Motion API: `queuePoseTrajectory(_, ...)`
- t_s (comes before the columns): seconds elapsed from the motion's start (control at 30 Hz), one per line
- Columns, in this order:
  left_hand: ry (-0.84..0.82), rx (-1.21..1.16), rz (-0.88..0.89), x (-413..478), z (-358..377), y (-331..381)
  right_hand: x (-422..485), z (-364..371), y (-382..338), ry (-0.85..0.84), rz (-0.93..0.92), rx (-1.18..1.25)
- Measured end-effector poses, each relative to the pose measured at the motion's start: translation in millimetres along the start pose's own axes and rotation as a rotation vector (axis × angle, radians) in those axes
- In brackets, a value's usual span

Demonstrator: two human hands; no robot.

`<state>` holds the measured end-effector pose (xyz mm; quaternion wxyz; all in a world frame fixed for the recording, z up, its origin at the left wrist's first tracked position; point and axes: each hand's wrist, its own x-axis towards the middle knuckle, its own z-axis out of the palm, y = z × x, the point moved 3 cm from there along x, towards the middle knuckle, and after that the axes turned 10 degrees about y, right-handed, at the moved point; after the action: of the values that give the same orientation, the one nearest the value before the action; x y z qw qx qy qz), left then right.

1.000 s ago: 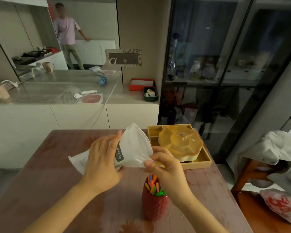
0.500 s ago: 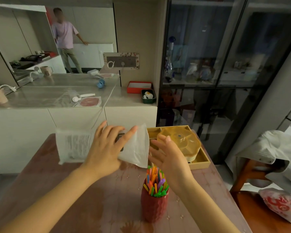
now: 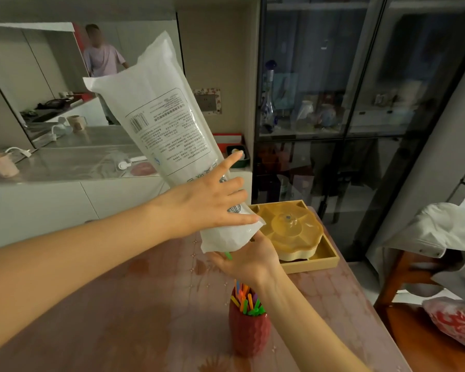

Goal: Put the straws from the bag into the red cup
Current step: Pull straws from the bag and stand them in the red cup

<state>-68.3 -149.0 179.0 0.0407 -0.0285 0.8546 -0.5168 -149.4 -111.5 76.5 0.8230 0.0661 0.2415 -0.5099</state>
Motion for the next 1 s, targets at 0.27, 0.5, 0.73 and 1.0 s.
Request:
queuePoseTrajectory(0.27,0.091,-0.023,-0.045,-5.9,4.0,-11.2,4.7,-18.8,-2.2,0.223,-0.083,-0.126)
queuePoseTrajectory(0.5,0.045,-0.107,-0.173,-25.5,13.3,-11.8,-2.6,-31.6,-16.1,0.194,-0.142,-0.319)
queuePoseTrajectory(0.73,0.113,-0.233,-0.379,-43.9,20.7,-3.4,-22.6,-23.7,-33.3,-0.12,-0.313,-0.996)
queuePoseTrajectory(1.0,0.133,-0.379,-0.678,-78.3,49.5,36.3,-51.2,-36.2,-70.1,0.048,-0.377,-1.653)
